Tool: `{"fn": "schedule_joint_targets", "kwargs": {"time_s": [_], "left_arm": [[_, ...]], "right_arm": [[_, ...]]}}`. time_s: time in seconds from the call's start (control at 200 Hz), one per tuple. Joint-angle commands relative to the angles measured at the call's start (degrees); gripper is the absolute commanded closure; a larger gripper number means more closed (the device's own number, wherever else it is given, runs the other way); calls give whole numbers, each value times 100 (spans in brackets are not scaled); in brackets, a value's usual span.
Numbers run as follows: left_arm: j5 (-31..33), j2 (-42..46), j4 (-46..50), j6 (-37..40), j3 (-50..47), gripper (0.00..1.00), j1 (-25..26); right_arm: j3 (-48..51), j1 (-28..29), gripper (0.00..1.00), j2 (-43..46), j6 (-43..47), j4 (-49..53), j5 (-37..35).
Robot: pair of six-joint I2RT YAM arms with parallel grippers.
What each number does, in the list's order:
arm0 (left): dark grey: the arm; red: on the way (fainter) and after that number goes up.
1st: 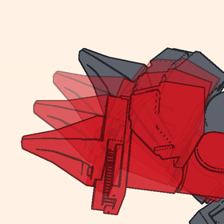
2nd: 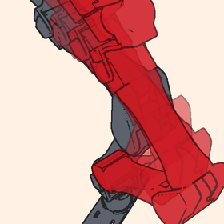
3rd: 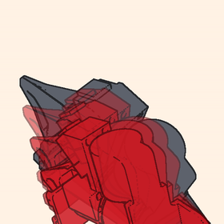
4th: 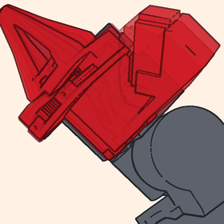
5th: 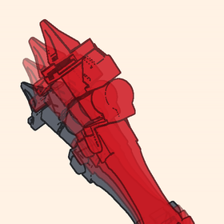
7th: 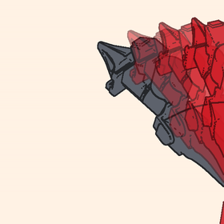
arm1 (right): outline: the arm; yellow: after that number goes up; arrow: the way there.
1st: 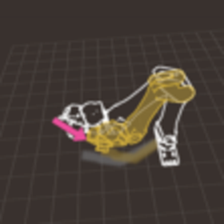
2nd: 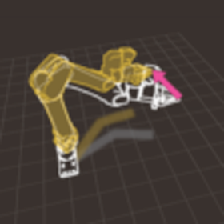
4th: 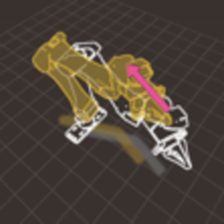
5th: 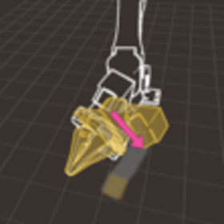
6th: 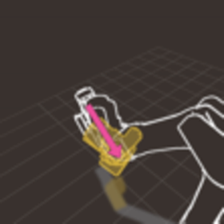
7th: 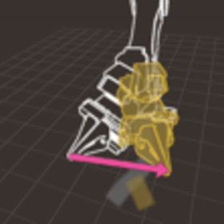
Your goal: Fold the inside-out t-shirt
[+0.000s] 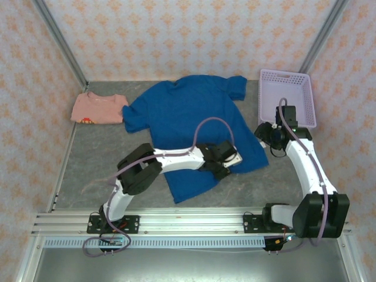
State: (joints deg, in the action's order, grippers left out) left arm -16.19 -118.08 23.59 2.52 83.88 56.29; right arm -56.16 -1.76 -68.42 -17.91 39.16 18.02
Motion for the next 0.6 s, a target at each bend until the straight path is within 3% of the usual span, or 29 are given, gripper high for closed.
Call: {"fn": "schedule_joint_targets", "kwargs": {"time_s": [0.0, 0.37, 0.595], "left_arm": [[-1076, 828, -665, -943, -431, 100, -467], [-2095, 1421, -1209, -1839, -1145, 100, -1262], [-2201, 908, -309, -1366, -780, 100, -1324]], "right_arm": [[266, 65, 48, 479, 11, 71, 445], [1016, 842, 48, 740, 194, -343, 1153], [1039, 1017, 48, 469, 237, -291, 1125]]}}
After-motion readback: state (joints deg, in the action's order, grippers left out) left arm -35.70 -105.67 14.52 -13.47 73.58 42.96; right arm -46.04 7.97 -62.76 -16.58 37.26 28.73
